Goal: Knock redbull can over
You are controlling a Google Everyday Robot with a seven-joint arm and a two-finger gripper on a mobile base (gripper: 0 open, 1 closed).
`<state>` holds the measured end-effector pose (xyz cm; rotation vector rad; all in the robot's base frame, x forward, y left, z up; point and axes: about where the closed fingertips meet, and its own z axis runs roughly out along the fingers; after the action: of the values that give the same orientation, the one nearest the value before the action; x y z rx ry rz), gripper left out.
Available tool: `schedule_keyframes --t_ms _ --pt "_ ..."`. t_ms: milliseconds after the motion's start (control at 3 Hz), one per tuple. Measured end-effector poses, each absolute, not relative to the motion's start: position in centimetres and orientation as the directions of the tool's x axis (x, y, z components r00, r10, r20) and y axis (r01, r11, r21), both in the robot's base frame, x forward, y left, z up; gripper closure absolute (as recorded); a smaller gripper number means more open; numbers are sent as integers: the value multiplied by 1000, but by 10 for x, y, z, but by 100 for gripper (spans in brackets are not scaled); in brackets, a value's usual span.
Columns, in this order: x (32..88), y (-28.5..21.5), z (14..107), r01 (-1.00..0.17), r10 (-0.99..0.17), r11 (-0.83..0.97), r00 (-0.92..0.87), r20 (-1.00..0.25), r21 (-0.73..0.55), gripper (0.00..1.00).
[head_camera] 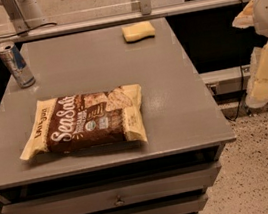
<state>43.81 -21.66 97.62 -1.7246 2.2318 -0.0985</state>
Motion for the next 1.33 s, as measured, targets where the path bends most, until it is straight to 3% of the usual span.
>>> schedule_keyframes --t_ms 667,1333 --pt "441 -210 976 -930 -950 267 -210 -232 -251 0" --pt "502 -116 952 -945 -862 221 -72 -502 -243 0"
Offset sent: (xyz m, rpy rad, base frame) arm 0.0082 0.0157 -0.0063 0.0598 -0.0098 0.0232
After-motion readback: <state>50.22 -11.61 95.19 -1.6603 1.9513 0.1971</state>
